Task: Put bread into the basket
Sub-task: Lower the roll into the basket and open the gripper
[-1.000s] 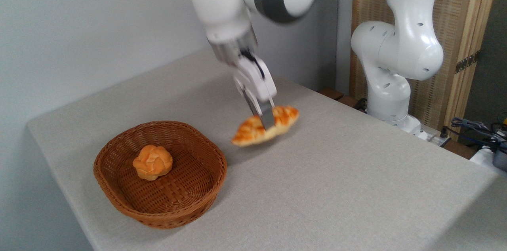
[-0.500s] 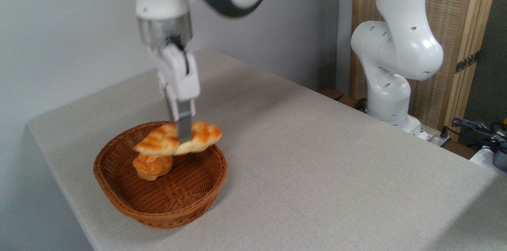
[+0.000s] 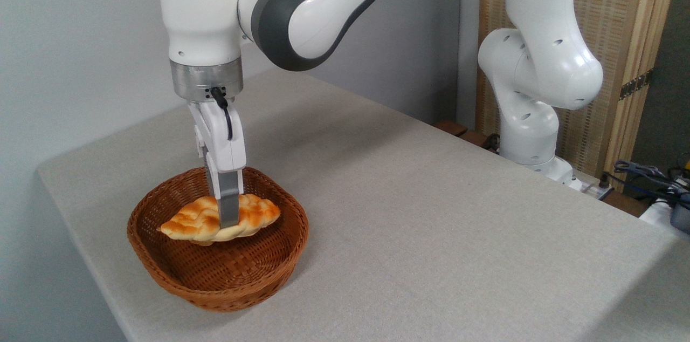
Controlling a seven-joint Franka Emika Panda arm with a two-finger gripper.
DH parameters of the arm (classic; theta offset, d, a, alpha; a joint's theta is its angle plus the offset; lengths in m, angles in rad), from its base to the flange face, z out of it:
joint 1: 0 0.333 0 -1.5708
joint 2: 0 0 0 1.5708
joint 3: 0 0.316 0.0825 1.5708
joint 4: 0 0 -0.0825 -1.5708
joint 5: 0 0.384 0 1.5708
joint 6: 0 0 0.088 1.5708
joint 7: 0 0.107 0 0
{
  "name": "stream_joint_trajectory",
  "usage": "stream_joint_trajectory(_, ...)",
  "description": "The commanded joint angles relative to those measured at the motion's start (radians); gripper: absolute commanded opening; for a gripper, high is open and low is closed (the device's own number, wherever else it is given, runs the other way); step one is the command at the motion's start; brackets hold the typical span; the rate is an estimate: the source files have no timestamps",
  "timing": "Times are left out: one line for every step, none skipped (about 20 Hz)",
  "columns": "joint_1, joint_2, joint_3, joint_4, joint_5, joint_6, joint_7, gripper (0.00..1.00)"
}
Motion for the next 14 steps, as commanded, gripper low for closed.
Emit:
stream_joint_trajectory(-0.002, 0.000, 0.005, -0.005, -0.004, 0.008, 0.027, 1.00)
stream_joint_trajectory(-0.002, 0.000, 0.005, -0.005, -0.006, 0.008, 0.026, 1.00)
stream_joint_trajectory(-0.002, 0.000, 0.005, -0.003, -0.006, 0.008, 0.026, 1.00)
stream_joint_trajectory(-0.002, -0.003, 0.005, -0.003, -0.006, 0.009, 0.026, 1.00)
stream_joint_trajectory(-0.002, -0.003, 0.006, -0.003, -0.006, 0.011, 0.027, 1.00)
stream_joint_trajectory(-0.002, -0.005, 0.006, -0.003, -0.006, 0.012, 0.026, 1.00)
stream_joint_trajectory(-0.002, -0.005, 0.008, -0.003, -0.004, 0.014, 0.026, 1.00)
stream_joint_trajectory(-0.002, -0.003, 0.008, -0.003, -0.004, 0.016, 0.026, 1.00)
stream_joint_trajectory(-0.002, -0.005, 0.009, -0.003, -0.004, 0.025, 0.026, 1.00)
stream_joint_trajectory(-0.002, -0.003, 0.011, -0.003, -0.004, 0.034, 0.026, 1.00)
stream_joint_trajectory(-0.002, -0.003, 0.012, -0.003, -0.004, 0.040, 0.026, 1.00)
stream_joint_trajectory(-0.002, -0.003, 0.012, -0.003, -0.004, 0.045, 0.026, 1.00)
stream_joint_trajectory(-0.002, -0.003, 0.015, -0.003, -0.004, 0.049, 0.026, 1.00)
stream_joint_trajectory(-0.002, -0.003, 0.017, -0.003, -0.004, 0.049, 0.026, 1.00)
